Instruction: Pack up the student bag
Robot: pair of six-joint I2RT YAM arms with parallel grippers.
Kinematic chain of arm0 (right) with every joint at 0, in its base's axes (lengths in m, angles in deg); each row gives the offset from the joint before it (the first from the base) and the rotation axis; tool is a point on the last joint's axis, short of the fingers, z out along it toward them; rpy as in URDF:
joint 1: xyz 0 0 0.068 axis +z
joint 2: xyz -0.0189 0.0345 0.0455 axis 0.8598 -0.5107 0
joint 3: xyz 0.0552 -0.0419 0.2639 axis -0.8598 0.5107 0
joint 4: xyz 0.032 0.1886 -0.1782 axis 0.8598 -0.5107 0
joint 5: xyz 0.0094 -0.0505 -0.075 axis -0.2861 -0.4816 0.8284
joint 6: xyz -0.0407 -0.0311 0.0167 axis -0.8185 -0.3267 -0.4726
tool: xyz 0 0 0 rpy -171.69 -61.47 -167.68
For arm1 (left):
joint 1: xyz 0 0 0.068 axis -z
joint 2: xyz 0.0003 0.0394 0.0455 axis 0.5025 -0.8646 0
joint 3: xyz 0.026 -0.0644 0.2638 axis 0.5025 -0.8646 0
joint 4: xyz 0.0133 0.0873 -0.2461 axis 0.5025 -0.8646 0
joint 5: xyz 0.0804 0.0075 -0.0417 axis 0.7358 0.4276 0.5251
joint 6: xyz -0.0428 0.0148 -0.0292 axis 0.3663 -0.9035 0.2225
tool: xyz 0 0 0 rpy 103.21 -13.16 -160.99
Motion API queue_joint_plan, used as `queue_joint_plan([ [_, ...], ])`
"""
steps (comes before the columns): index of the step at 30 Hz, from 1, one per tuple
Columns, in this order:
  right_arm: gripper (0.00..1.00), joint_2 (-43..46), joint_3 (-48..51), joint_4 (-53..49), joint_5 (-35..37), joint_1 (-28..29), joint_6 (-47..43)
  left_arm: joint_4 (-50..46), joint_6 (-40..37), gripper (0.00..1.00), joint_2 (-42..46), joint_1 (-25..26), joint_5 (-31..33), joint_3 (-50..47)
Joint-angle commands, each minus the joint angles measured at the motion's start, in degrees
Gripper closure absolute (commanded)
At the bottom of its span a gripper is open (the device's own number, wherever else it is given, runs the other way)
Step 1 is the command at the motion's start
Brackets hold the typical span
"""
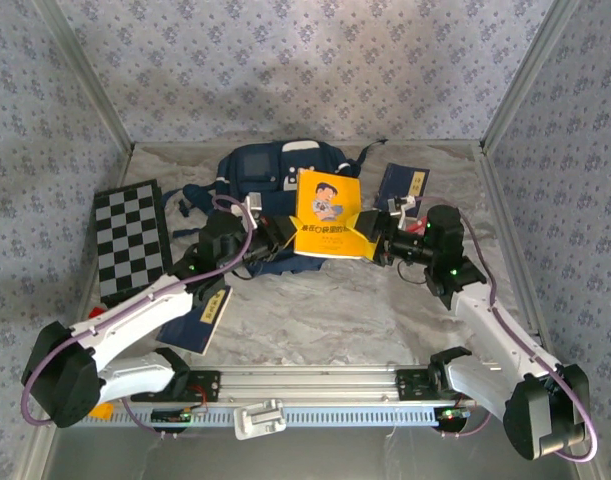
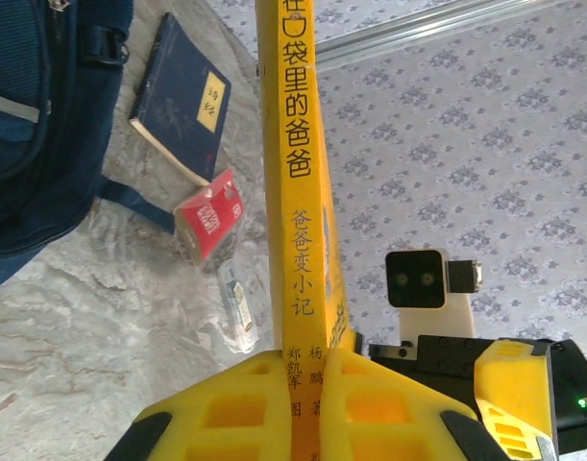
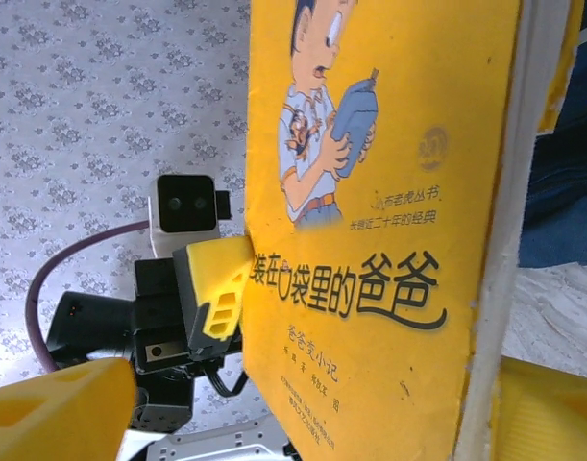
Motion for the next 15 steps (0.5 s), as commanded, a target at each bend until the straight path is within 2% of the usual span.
queue_joint_plan([
  [1,0.23,-0.08,-3.12,0.70,-1.10,0.81,-0.31,2.62,-1.98,1.00,1.81,-0.10,-0.19,0.09],
  [7,0.56,-2.45,-4.76,-0.84,-0.29,2.48,-2.64,2.04,-2.72,1.00,1.78,0.00,-0.05,-0.36],
  [12,0.81,-2.07,-6.84,-9.87,1.71,2.41,-8.20,0.24,-4.20,1.00,1.95,-0.03,0.19,-0.04],
  [15,0.93,-1.81,-7.01,-11.13,1.91,2.38,-9.00,-0.99,-4.93,1.00,1.97,-0.08,0.24,0.09],
])
